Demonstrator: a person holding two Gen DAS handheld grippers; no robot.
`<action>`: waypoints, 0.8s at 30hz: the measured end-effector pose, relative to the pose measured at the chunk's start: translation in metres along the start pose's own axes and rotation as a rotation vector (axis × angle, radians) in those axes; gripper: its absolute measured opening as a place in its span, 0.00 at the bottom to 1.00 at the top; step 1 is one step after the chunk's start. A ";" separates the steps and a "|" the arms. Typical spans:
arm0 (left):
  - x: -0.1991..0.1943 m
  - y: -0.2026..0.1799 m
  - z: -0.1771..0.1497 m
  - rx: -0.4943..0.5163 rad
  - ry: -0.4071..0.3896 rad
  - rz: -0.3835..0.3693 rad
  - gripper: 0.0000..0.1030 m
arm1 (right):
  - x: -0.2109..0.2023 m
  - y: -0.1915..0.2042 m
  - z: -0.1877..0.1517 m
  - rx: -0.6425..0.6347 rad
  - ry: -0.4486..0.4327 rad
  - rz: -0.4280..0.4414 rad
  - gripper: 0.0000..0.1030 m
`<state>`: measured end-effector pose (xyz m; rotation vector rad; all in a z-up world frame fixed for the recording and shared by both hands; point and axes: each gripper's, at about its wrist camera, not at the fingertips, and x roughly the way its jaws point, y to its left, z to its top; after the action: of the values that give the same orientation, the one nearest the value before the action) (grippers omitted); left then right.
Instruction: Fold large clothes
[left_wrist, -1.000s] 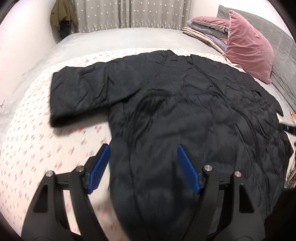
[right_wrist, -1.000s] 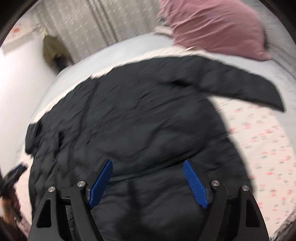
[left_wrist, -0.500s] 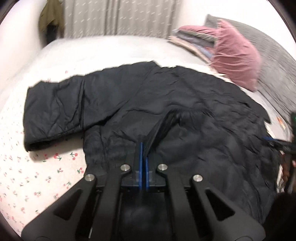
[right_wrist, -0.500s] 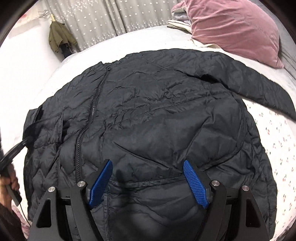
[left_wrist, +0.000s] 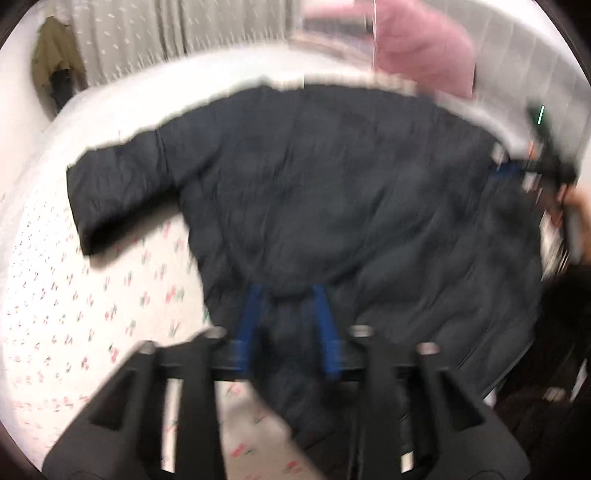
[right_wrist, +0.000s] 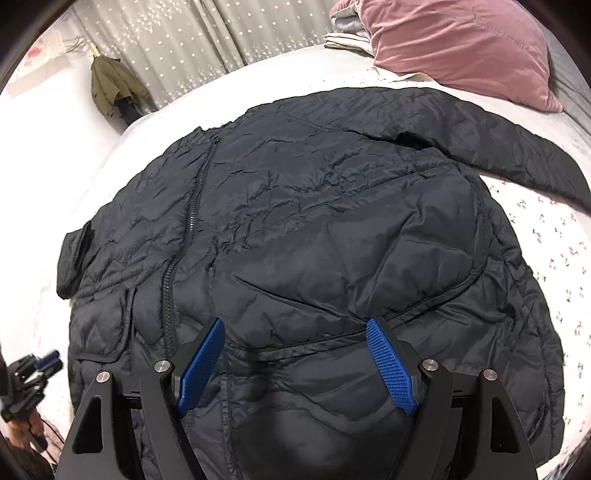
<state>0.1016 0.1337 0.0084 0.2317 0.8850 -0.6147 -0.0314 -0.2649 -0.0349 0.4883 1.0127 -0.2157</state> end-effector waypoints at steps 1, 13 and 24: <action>-0.002 -0.004 0.007 -0.018 -0.034 -0.013 0.46 | 0.001 0.001 0.001 -0.003 -0.001 0.002 0.78; 0.076 -0.033 0.013 0.049 0.132 0.076 0.49 | 0.039 0.016 0.010 -0.074 0.051 -0.091 0.78; 0.073 0.069 0.079 -0.169 -0.032 0.513 0.78 | 0.023 0.033 0.016 -0.084 -0.019 -0.064 0.78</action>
<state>0.2283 0.1252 -0.0030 0.2820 0.8006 -0.0659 0.0055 -0.2425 -0.0379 0.3772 1.0153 -0.2335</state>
